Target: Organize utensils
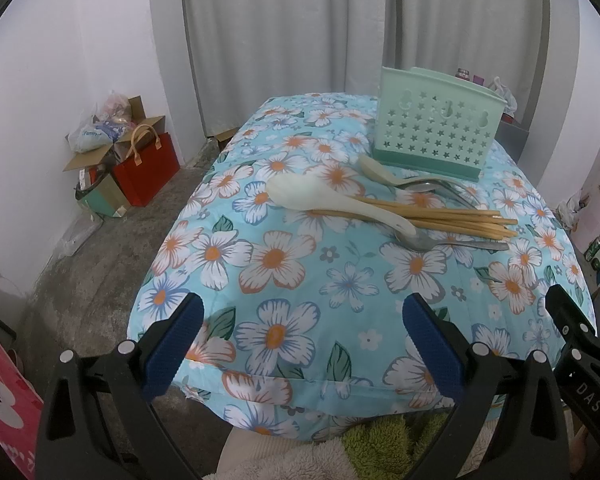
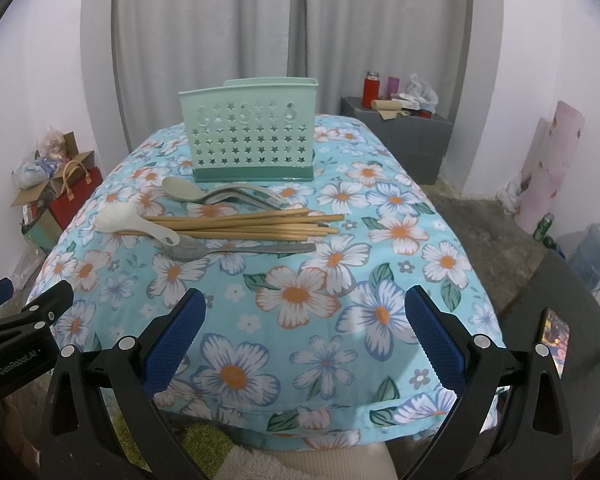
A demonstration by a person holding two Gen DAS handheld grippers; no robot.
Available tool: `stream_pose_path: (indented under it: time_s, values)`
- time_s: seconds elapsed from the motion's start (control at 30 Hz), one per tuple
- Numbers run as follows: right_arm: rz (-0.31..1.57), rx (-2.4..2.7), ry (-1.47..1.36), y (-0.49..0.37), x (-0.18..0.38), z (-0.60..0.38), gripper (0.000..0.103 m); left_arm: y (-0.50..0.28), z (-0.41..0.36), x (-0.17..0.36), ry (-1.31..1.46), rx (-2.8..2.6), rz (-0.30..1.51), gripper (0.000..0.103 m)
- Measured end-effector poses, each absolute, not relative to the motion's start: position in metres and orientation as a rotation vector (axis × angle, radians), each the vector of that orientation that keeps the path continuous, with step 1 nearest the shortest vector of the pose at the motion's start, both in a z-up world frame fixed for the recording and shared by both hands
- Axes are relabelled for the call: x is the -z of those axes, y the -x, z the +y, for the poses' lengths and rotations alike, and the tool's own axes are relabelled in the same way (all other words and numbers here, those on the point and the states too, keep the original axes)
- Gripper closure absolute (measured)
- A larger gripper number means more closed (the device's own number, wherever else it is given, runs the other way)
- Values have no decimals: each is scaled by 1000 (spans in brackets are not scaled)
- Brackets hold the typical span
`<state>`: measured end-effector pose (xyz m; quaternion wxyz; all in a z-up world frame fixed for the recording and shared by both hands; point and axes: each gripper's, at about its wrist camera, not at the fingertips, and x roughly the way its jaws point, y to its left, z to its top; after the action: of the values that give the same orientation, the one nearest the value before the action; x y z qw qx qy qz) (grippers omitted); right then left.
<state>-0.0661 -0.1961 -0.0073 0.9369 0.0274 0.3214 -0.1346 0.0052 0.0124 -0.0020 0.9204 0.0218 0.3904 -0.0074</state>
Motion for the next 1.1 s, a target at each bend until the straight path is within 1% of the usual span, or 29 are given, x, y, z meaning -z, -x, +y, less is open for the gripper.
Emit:
stream_pose_path:
  time_s: [0.87,1.1]
  values:
    - [656,270,-53,64,9,-195,8,-6,12,3,-34,25,800,5]
    - [667,221,-24,53,8,-191,8,-20,13,5,-48,27,784,5]
